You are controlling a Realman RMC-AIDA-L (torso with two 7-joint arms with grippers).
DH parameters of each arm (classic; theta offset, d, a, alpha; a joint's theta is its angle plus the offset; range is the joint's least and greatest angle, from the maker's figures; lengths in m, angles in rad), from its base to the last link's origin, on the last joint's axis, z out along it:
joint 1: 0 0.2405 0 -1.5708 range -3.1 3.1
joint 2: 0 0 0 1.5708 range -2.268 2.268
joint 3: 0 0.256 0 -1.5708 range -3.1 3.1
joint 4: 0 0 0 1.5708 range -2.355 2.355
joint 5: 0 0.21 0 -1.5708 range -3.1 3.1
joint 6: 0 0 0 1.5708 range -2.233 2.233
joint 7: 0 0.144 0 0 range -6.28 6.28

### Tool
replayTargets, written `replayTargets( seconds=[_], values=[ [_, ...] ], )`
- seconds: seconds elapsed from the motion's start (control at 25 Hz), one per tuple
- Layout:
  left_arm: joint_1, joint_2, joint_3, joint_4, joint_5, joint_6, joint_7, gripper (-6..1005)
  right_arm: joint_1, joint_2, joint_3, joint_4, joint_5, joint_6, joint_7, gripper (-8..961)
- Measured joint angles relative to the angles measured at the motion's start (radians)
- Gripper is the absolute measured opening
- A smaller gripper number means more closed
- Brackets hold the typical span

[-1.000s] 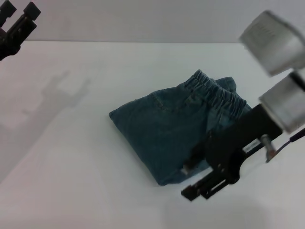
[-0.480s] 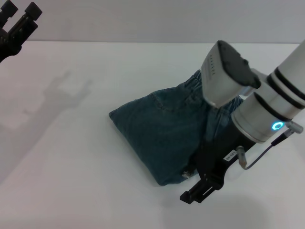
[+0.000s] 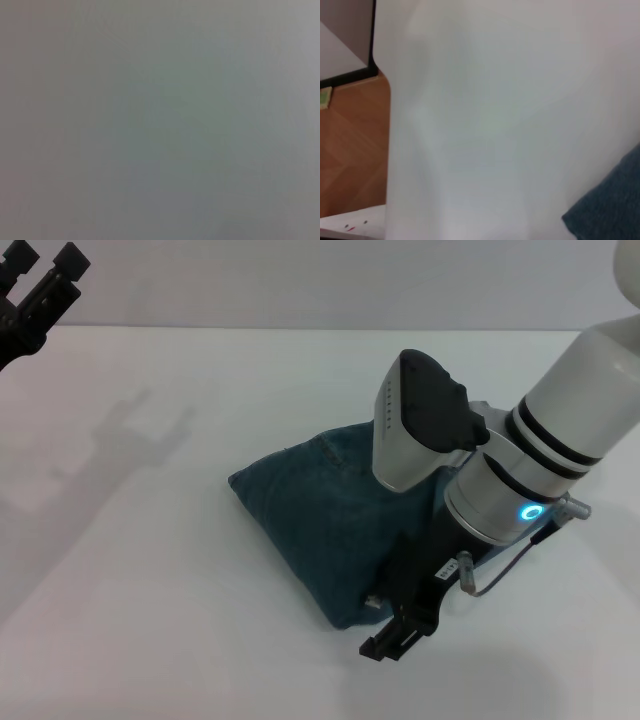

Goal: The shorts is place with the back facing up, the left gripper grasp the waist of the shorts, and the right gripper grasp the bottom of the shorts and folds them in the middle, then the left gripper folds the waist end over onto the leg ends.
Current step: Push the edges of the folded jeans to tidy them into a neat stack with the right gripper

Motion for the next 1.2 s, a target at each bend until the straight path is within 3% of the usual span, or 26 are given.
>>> replayTargets(
  seconds=[1.2],
  values=[
    [0.012, 0.0, -0.001, -0.004, 0.002, 0.039, -0.008, 802, 0.038, 0.001, -0.027, 0.049, 0.001, 0.371, 0.037, 634]
  ],
)
